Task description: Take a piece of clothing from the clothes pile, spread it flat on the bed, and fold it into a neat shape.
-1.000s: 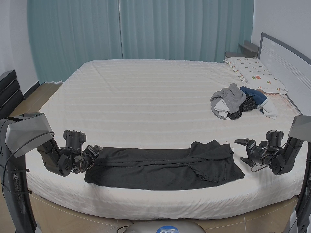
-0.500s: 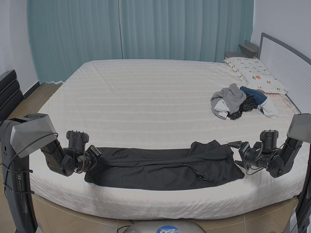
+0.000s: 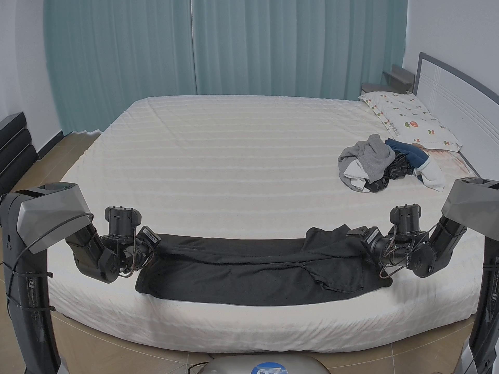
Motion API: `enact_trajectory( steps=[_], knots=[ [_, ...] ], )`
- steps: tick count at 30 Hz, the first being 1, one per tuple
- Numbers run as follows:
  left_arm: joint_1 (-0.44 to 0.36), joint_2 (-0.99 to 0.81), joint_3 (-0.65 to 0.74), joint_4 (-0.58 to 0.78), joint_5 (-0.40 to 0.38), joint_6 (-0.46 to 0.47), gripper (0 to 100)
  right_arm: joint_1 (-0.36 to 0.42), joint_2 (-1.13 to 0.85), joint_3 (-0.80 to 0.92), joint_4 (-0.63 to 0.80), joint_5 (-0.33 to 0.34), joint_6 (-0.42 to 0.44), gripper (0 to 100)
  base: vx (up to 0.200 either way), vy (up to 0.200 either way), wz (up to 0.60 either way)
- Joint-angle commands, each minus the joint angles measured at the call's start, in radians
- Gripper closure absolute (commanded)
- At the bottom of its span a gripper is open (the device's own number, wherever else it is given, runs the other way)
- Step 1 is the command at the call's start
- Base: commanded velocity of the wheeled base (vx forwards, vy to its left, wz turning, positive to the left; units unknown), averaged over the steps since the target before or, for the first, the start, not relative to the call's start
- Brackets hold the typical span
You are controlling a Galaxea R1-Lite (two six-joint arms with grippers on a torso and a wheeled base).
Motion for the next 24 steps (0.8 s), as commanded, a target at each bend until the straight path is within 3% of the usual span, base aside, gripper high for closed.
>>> enact_trajectory(
  steps=[1,2,3,10,13,14,16,17,20,24],
  knots=[
    [0.001,0.002,-0.002,-0.005,0.002,-0.005,100,0.013,0.068,-0.06,0.017,-0.038,0.0,0,0.0,0.0,0.0],
    [0.001,0.002,-0.002,-0.005,0.002,-0.005,100,0.014,0.074,-0.066,0.017,-0.049,0.0,0,0.0,0.0,0.0],
    [0.002,0.002,-0.005,-0.005,0.002,-0.005,100,0.016,0.077,-0.071,0.016,-0.061,0.0,100,0.0,0.0,0.0],
    [0.008,0.002,-0.025,-0.005,0.002,-0.006,100,0.023,0.086,-0.112,0.002,-0.109,0.006,100,0.0,0.0,0.0],
    [0.016,0.003,-0.059,-0.005,0.003,-0.028,100,0.016,0.077,-0.134,-0.018,-0.116,0.066,100,0.0,0.0,0.0],
    [0.016,0.003,-0.102,-0.011,0.003,-0.08,100,0.008,0.077,-0.151,-0.078,-0.135,0.133,100,0.0,0.0,0.0],
    [0.018,0.003,-0.125,-0.019,0.008,-0.118,100,0.003,0.079,-0.154,-0.121,-0.144,0.156,100,0.0,0.0,0.0],
    [0.018,0.0,-0.154,-0.062,0.028,-0.193,100,-0.015,0.085,-0.143,-0.23,-0.153,0.167,100,0.0,0.0,0.0],
    [0.021,0.016,-0.143,-0.172,0.045,-0.207,100,-0.03,0.094,-0.114,-0.354,-0.15,0.166,100,0.0,0.0,0.0],
    [0.027,0.063,-0.102,-0.263,0.042,-0.181,100,-0.024,0.105,-0.073,-0.399,-0.133,0.153,100,0.0,0.0,0.0]
  ],
)
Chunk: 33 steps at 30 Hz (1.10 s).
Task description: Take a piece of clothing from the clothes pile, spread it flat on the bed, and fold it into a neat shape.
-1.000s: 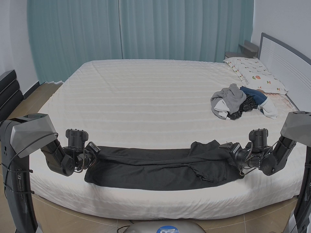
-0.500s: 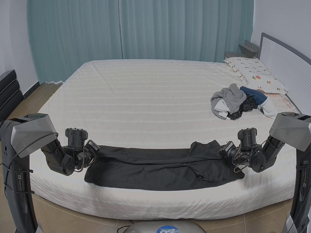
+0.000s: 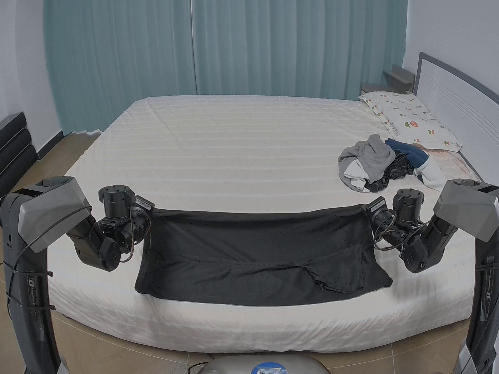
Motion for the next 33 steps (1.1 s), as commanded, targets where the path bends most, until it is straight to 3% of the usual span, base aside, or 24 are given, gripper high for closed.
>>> enact_trajectory(
  steps=[1,6,16,24,30,31,32,33],
  knots=[
    [0.008,0.063,0.022,-0.088,0.008,0.015,100,-0.01,0.031,0.055,-0.068,0.014,-0.008,100,0.0,0.0,0.0],
    [0.001,0.115,0.045,-0.093,0.01,0.119,100,-0.006,0.067,0.104,-0.066,0.02,-0.123,100,0.0,0.0,0.0],
    [-0.003,0.105,0.212,-0.102,0.005,0.273,100,-0.006,0.068,0.224,-0.065,0.064,-0.24,100,0.0,0.0,0.0],
    [-0.003,0.114,0.274,-0.153,0.005,0.36,100,-0.007,0.09,0.23,-0.063,0.064,-0.275,100,0.0,0.0,0.0],
    [-0.011,0.111,0.289,-0.154,0.004,0.362,100,-0.007,0.091,0.233,-0.062,0.07,-0.281,100,0.0,0.0,0.0],
    [-0.012,0.108,0.294,-0.153,0.004,0.362,0,-0.006,0.091,0.234,-0.063,0.07,-0.281,100,0.0,0.0,0.0],
    [-0.012,0.105,0.297,-0.153,0.004,0.362,0,-0.006,0.09,0.234,-0.063,0.07,-0.281,100,0.0,0.0,0.0],
    [-0.012,0.105,0.298,-0.154,0.004,0.36,0,-0.006,0.082,0.237,-0.065,0.07,-0.28,0,0.0,0.0,0.0]
  ],
)
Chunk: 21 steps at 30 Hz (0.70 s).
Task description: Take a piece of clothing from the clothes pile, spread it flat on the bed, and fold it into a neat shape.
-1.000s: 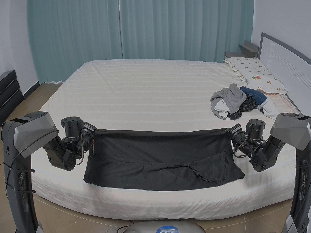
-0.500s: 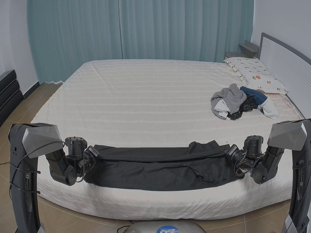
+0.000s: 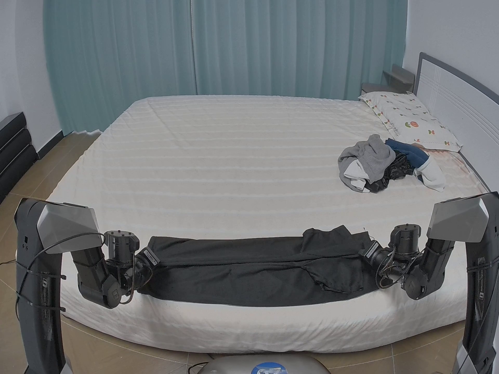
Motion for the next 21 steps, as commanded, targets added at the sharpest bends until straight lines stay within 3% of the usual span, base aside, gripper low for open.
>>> enact_trajectory(
  steps=[1,7,13,21],
  knots=[
    [-0.002,-0.007,0.012,-0.001,-0.001,-0.004,0,0.002,-0.015,0.009,-0.001,0.0,0.001,0,0.0,0.0,0.0],
    [0.011,-0.058,0.033,-0.005,-0.033,-0.024,0,-0.032,-0.1,0.024,-0.011,0.034,0.006,0,0.0,0.0,0.0],
    [0.041,-0.104,0.029,-0.005,-0.096,-0.136,0,-0.089,-0.169,0.032,-0.008,0.108,0.009,0,0.0,0.0,0.0],
    [0.061,-0.093,-0.02,-0.005,-0.125,-0.241,0,-0.081,-0.097,-0.053,-0.011,0.149,0.009,0,0.0,0.0,0.0]
  ],
)
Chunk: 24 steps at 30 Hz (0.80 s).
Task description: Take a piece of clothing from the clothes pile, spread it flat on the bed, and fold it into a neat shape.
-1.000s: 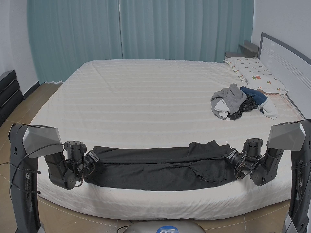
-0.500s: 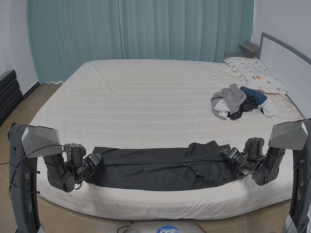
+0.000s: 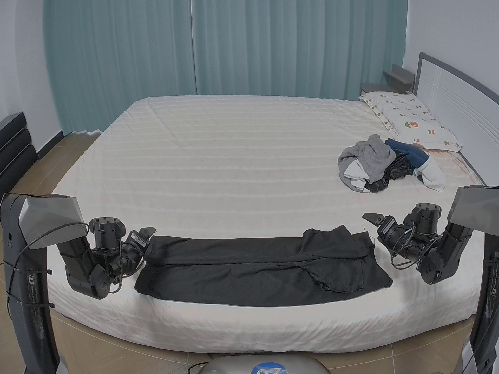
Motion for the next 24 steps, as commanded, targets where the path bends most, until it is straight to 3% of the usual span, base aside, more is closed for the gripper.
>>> enact_trajectory(
  steps=[1,12,17,18,24],
  knots=[
    [0.01,0.009,-0.029,0.0,-0.003,-0.014,0,0.007,0.05,-0.039,0.004,0.044,-0.001,0,0.0,0.0,0.0],
    [0.008,0.023,-0.041,0.0,0.0,-0.014,0,0.029,0.092,-0.062,0.001,0.125,-0.007,0,0.0,0.0,0.0],
    [0.008,0.025,-0.043,0.0,0.0,-0.014,0,0.042,0.118,-0.084,0.013,0.119,-0.01,0,0.0,0.0,0.0],
    [0.008,0.025,-0.044,0.0,0.0,-0.013,0,0.044,0.124,-0.081,0.013,0.119,-0.013,100,0.0,0.0,0.0],
    [0.008,0.026,-0.043,0.0,0.001,-0.013,0,0.042,0.125,-0.059,0.013,0.119,-0.032,100,0.0,0.0,0.0]
  ],
)
